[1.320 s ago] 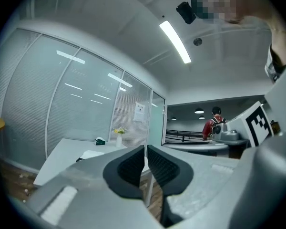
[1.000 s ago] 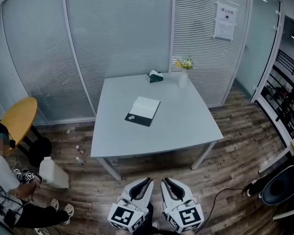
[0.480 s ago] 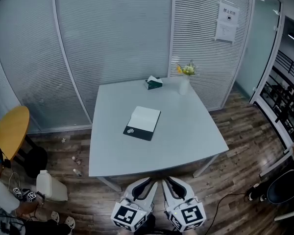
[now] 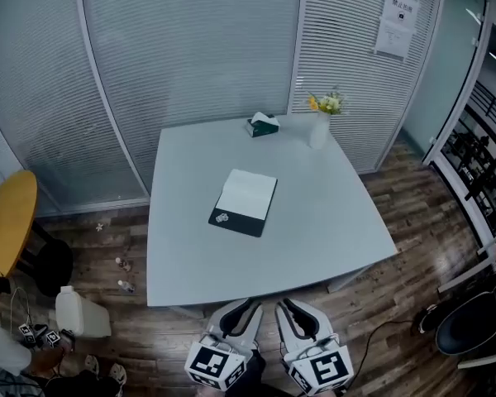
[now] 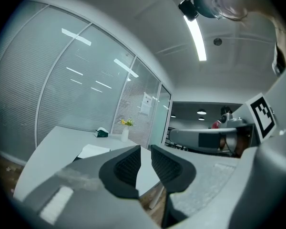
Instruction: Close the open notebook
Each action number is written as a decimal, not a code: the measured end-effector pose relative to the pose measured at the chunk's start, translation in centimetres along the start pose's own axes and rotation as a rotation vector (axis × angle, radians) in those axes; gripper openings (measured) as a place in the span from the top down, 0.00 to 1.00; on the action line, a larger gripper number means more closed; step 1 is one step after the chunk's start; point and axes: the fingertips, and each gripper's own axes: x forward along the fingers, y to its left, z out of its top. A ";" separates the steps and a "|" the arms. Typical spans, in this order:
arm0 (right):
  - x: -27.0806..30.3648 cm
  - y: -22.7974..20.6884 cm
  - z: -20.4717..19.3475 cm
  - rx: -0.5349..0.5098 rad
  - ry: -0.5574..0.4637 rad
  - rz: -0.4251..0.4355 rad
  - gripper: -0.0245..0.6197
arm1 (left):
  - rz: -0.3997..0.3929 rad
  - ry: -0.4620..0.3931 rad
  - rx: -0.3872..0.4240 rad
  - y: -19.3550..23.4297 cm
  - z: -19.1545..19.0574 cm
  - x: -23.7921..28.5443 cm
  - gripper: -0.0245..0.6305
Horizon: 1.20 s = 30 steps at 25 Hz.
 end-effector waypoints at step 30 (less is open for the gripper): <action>14.5 -9.9 2.3 0.027 0.027 0.122 0.87 | 0.123 -0.007 -0.011 9.2 4.6 13.2 0.87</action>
